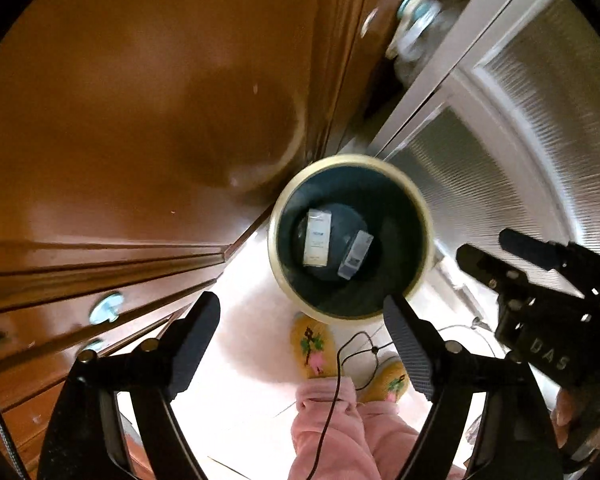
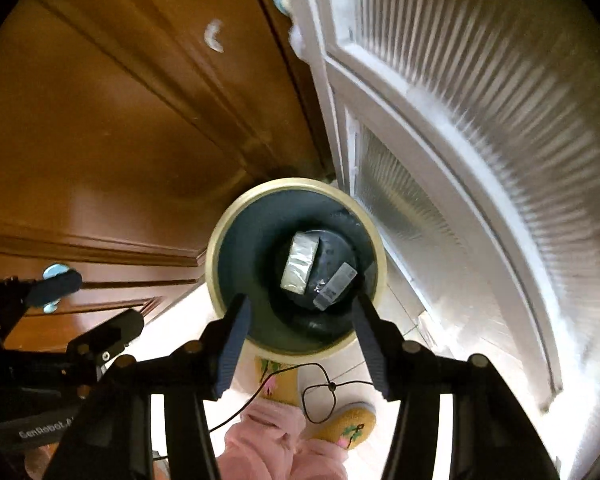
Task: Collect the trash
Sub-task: 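Open both tools to drop the boxes into the bin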
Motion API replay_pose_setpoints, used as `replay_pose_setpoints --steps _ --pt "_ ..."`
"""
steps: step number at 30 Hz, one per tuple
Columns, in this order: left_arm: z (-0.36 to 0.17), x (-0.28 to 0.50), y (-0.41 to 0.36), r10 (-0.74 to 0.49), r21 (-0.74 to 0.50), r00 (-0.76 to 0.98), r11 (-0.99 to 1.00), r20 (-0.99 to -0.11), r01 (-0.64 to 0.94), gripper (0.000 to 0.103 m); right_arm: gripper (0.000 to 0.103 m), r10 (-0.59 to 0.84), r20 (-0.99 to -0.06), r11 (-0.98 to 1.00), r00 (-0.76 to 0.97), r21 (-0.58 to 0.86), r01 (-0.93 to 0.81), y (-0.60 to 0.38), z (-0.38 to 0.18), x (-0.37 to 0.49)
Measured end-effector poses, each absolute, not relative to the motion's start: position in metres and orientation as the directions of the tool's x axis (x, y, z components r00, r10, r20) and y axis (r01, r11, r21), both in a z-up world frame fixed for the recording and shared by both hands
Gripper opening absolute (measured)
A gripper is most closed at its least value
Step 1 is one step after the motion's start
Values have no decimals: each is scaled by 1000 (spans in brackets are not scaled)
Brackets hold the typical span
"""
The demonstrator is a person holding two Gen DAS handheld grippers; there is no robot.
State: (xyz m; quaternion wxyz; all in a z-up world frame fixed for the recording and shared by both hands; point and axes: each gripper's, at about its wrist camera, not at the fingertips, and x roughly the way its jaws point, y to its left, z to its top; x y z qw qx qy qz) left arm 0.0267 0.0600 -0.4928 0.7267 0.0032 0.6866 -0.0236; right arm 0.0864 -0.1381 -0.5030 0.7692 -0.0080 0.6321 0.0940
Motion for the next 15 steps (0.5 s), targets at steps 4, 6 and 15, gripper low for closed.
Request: replay_pose_setpoints --steps 4,6,15 --pt "-451 19 60 -61 -60 85 998 -994 22 82 54 137 -968 983 211 107 -146 -137 -468 78" --pt "-428 14 59 -72 -71 102 997 -992 17 82 54 138 -965 984 225 108 -138 -135 -449 74" --pt "-319 -4 45 -82 -75 191 996 -978 45 82 54 149 -945 985 291 116 -127 -141 -354 48"
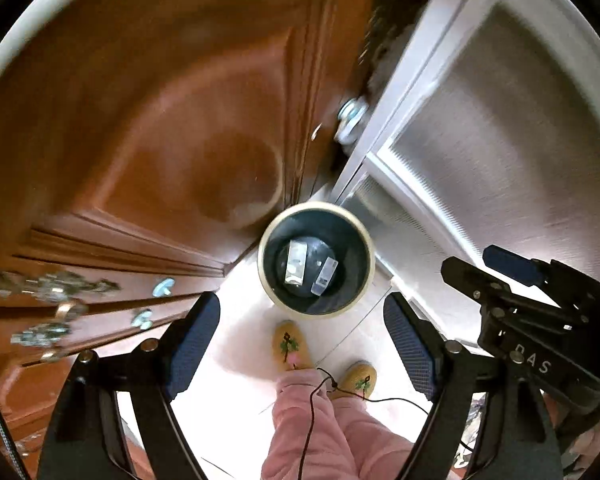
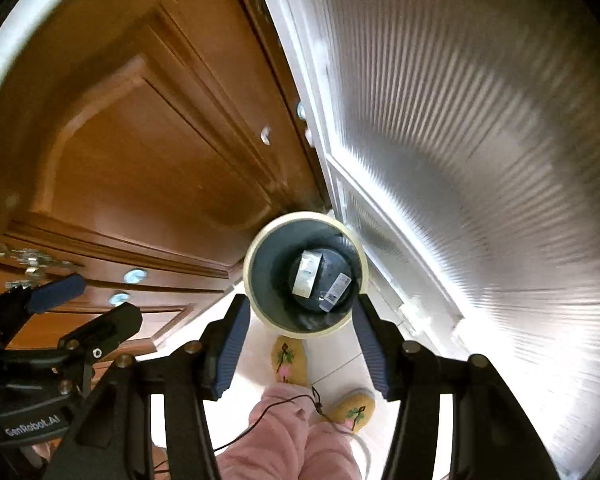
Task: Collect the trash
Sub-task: 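Open both tools to drop the boxes into the bin, then move both tools back up to the cluttered counter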
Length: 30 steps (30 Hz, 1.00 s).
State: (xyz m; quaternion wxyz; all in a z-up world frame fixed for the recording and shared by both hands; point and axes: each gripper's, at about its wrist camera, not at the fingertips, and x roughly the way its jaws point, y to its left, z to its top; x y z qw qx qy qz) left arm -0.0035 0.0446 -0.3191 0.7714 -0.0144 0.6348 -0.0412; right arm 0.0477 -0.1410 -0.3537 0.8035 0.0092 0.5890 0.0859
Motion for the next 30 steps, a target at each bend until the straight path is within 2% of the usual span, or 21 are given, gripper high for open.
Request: replay_pose_setpoints --steps 11,16,22,30 --pt "-166 6 10 -70 -16 302 984 -951 178 82 54 188 -898 969 397 104 -224 -146 -215 13" --pt "-111 14 -5 -141 -52 331 963 -933 264 82 54 187 -852 968 490 75 -239 -159 -155 3" --pt "-52 41 -28 -233 -90 381 929 -895 358 82 54 133 -790 986 598 47 -158 -183 -100 7" --pt "-10 85 -55 -354 -144 384 866 -853 479 82 54 14 -723 998 691 50 31 -223 -33 18"
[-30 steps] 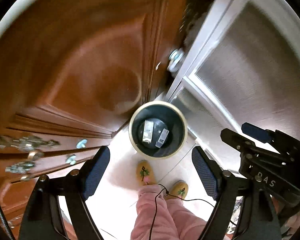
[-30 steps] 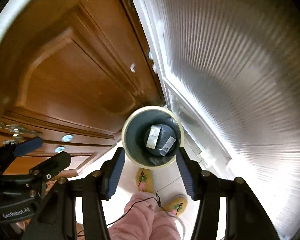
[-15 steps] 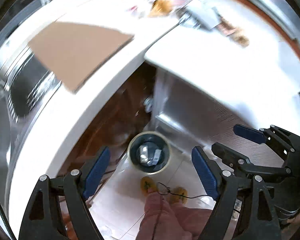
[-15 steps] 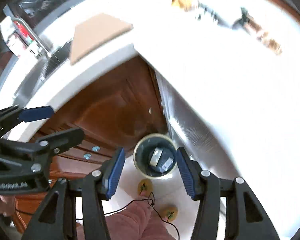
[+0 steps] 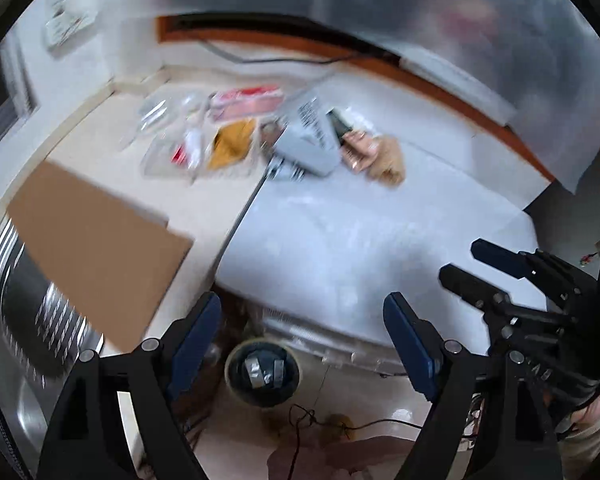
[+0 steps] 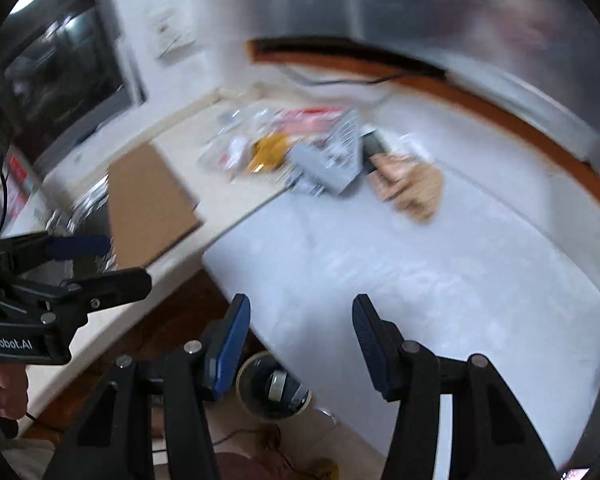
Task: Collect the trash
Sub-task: 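Move both tools back up to the cluttered counter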
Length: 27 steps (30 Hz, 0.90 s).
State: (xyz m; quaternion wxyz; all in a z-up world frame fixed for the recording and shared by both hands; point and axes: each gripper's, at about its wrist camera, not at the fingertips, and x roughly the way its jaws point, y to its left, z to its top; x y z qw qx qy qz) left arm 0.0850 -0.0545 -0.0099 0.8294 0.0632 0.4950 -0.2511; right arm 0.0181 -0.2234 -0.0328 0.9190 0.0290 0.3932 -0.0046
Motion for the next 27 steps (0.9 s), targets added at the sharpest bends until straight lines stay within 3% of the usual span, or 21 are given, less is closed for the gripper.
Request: replay_pose_setpoints --steps 9,15,27 --pt "-2 153 -92 -425 -199 316 809 -848 553 82 53 -114 -686 970 719 81 230 -270 2 38" --pt "-21 205 -104 -451 -298 250 829 -857 472 82 53 -124 -699 951 704 119 286 -302 3 65" --pt "-80 283 -137 -371 -301 228 908 -900 291 81 53 -35 -785 921 619 215 324 -383 -62 171"
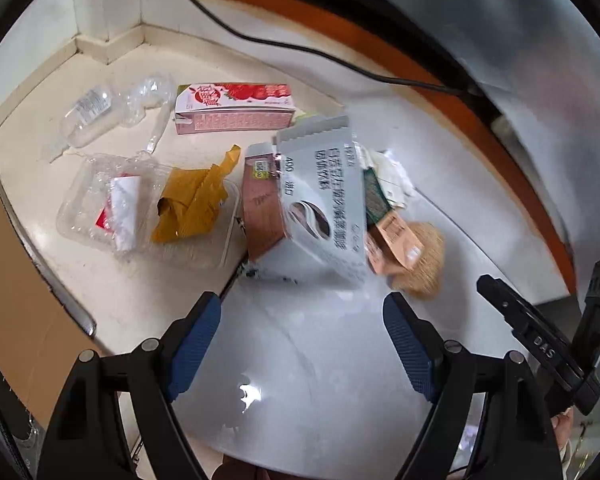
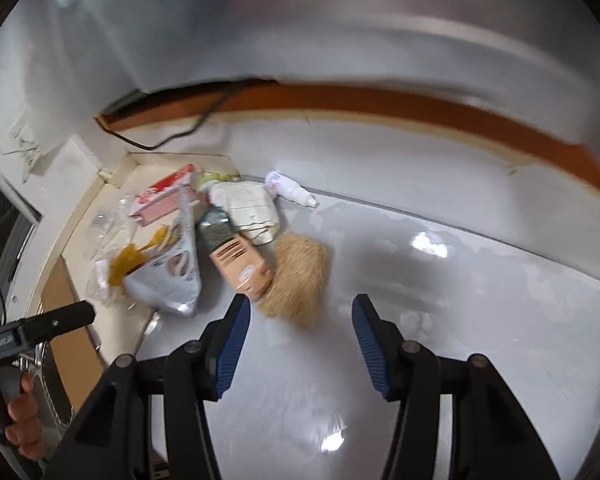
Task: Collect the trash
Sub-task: 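Grasp the grey drink pouch with the left tool while the right tool grasps the tan mesh scrubber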
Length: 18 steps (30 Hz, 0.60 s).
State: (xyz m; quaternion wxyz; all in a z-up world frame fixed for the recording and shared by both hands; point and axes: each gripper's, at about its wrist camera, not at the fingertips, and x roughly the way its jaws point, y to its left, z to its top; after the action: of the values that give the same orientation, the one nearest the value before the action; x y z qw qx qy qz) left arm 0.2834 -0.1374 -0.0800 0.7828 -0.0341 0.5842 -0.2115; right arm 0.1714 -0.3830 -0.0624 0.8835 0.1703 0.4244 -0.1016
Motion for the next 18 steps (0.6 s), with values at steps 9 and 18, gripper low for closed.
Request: replay_pose_setpoints --steps 9,18 --pt "-127 317 -156 -336 -306 180 936 -925 174 68 53 84 -830 915 552 284 287 -401 -117 221" --pt "-146 323 -163 -345 -331 184 938 -920 102 53 52 165 -812 911 560 343 229 -399 -130 237"
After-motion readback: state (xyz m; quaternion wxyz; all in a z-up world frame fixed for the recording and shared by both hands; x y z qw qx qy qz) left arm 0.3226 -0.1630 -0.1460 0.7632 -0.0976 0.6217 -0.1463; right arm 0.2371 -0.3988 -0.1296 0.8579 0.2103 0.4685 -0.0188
